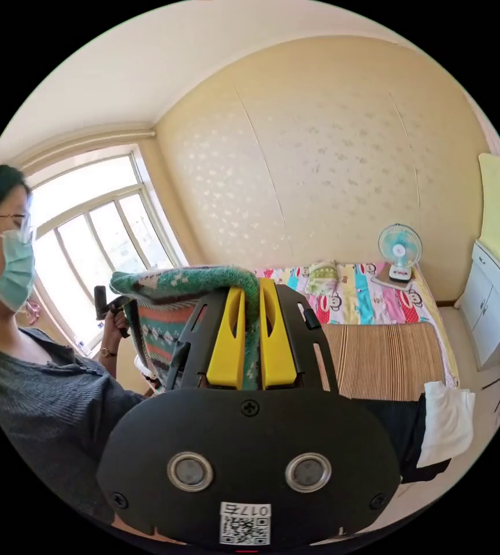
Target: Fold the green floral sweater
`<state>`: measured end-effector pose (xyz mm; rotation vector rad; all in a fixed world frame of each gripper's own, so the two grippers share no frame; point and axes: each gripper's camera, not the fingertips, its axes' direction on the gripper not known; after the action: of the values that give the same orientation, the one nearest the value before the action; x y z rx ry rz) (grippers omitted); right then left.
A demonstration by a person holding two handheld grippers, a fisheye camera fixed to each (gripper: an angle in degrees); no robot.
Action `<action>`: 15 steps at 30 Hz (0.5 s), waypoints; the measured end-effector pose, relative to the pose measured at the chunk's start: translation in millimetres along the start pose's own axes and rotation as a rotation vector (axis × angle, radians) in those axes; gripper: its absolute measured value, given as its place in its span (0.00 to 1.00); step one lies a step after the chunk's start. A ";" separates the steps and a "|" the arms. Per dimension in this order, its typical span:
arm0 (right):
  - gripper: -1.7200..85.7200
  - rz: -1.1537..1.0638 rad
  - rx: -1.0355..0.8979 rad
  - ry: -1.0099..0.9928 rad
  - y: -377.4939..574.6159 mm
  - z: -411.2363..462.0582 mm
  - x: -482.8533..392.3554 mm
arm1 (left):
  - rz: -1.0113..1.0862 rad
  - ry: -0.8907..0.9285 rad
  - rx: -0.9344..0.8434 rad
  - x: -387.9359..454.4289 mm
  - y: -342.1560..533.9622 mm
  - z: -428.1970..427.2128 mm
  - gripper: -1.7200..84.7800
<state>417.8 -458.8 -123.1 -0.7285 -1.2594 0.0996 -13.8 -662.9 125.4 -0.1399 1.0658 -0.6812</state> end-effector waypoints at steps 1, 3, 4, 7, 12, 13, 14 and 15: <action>0.07 0.024 -0.102 0.048 -21.0 43.3 23.4 | 0.000 -0.032 -0.023 -9.2 -8.6 9.7 0.06; 0.08 0.085 -0.251 0.098 -51.6 125.0 67.8 | -0.098 -0.074 -0.108 -80.8 -38.3 65.6 0.07; 0.08 0.131 -0.336 0.126 -71.4 187.4 100.2 | -0.152 -0.074 -0.129 -107.5 -44.3 83.2 0.07; 0.11 0.323 -0.455 0.216 -87.8 314.7 177.5 | -0.444 -0.138 -0.258 -253.2 -59.1 165.7 0.09; 0.11 0.586 -0.483 0.082 -20.2 358.6 235.0 | -0.749 -0.440 -0.292 -363.3 -21.2 137.9 0.09; 0.10 0.566 -0.568 0.079 8.1 368.3 241.4 | -0.756 -0.434 -0.283 -365.8 -12.3 130.4 0.09; 0.10 0.548 -0.681 0.096 42.7 377.7 247.7 | -0.771 -0.429 -0.302 -369.2 9.8 120.3 0.10; 0.10 0.544 -0.735 0.105 62.2 380.9 250.4 | -0.795 -0.441 -0.364 -371.7 36.3 116.5 0.11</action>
<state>182.6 -128.6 94.3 -1.6826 -0.9558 0.0365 -11.8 -444.6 450.0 -1.0216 0.6721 -1.0924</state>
